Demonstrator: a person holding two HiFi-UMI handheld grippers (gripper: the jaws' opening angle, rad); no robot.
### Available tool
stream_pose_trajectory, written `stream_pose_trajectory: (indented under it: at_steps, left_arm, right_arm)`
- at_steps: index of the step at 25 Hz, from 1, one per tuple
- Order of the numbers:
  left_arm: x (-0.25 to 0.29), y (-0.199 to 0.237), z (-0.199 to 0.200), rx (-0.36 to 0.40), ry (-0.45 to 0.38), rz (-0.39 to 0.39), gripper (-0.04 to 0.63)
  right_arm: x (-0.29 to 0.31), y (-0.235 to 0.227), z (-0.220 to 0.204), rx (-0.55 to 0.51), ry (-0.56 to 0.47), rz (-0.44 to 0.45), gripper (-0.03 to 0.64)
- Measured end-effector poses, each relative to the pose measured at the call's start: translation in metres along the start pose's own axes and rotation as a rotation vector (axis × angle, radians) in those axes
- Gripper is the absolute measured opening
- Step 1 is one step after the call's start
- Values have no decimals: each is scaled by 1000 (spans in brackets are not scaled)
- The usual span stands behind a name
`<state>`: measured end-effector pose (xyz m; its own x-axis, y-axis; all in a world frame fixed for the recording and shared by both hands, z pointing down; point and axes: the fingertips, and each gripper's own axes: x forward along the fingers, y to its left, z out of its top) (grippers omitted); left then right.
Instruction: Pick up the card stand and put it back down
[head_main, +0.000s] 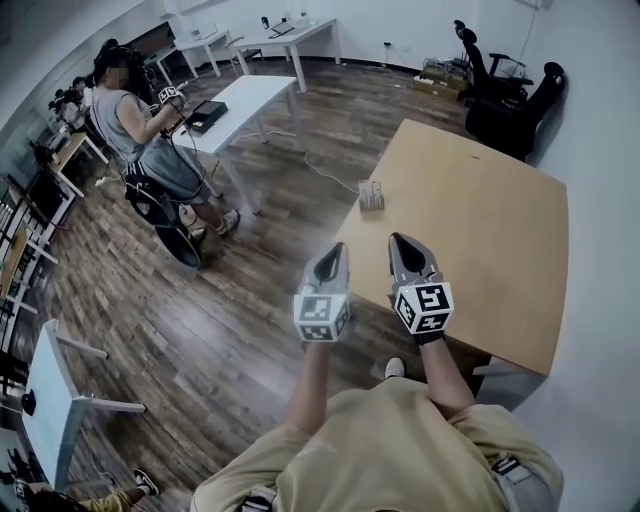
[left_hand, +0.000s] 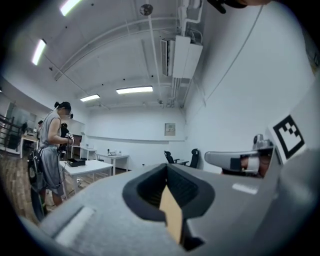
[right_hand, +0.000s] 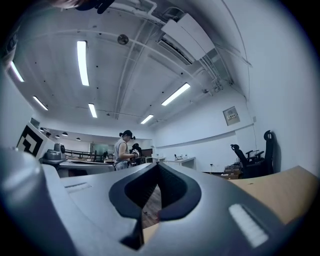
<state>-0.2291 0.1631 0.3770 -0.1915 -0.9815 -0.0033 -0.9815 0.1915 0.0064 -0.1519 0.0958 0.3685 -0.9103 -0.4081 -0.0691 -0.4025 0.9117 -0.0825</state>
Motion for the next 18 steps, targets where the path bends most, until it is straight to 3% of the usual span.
stream_pose_trajectory:
  at_steps: [8, 11, 13, 18]
  left_arm:
    - [92, -19, -2, 36, -1, 10, 0]
    - [109, -22, -19, 33, 57, -4, 0]
    - [117, -24, -39, 11, 86, -7, 0]
    - [147, -25, -93, -10, 170, -40, 0]
  right_arm:
    - [32, -91, 8, 21, -35, -19, 3]
    - [46, -105, -8, -117, 23, -43, 3]
    - [54, -103, -30, -168, 76, -11, 3]
    - [72, -105, -83, -39, 143, 68, 3]
